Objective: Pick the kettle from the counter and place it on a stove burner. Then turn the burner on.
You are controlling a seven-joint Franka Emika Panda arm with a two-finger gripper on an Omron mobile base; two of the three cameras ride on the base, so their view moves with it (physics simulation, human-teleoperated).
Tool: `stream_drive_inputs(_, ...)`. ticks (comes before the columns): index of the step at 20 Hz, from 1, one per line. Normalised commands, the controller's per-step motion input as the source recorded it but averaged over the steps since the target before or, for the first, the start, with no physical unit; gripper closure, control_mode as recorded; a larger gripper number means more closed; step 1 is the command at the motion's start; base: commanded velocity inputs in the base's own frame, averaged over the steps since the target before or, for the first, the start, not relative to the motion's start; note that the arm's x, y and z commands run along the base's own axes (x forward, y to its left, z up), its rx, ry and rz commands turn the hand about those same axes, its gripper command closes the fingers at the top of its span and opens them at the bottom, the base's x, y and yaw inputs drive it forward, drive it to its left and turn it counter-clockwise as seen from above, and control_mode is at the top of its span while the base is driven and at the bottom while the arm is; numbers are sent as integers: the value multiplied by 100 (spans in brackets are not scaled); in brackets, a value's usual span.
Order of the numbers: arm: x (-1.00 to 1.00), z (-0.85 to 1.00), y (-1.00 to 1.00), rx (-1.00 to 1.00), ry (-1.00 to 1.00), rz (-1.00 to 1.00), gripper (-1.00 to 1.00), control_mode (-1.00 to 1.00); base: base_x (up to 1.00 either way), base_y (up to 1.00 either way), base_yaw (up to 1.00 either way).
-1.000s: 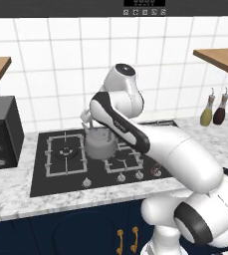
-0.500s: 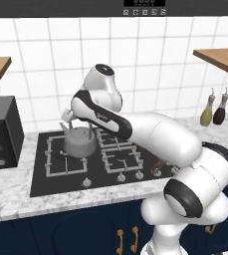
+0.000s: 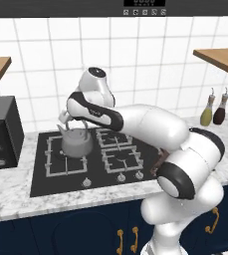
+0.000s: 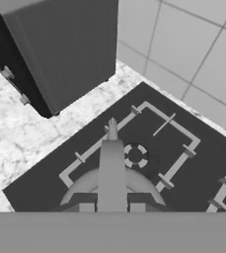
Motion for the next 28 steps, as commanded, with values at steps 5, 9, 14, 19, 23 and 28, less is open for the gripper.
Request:
stream_drive_inputs(5,14,-87,2,1,0,0,100,-100,0,0,0)
stream_drive_inputs(9,17,-25,8,0,0,0,100,-100,0,0,0)
stream_drive_inputs(14,60,14,24,0,-1,0,100,-100,0,0,0)
stream_drive_inputs(19,77,13,42,0,0,0,100,-100,0,0,0)
stream_drive_inputs(23,30,11,49,0,-1,0,100,-100,0,0,0)
stream_drive_inputs(28,28,-19,33,0,-1,0,100,-100,0,0,0)
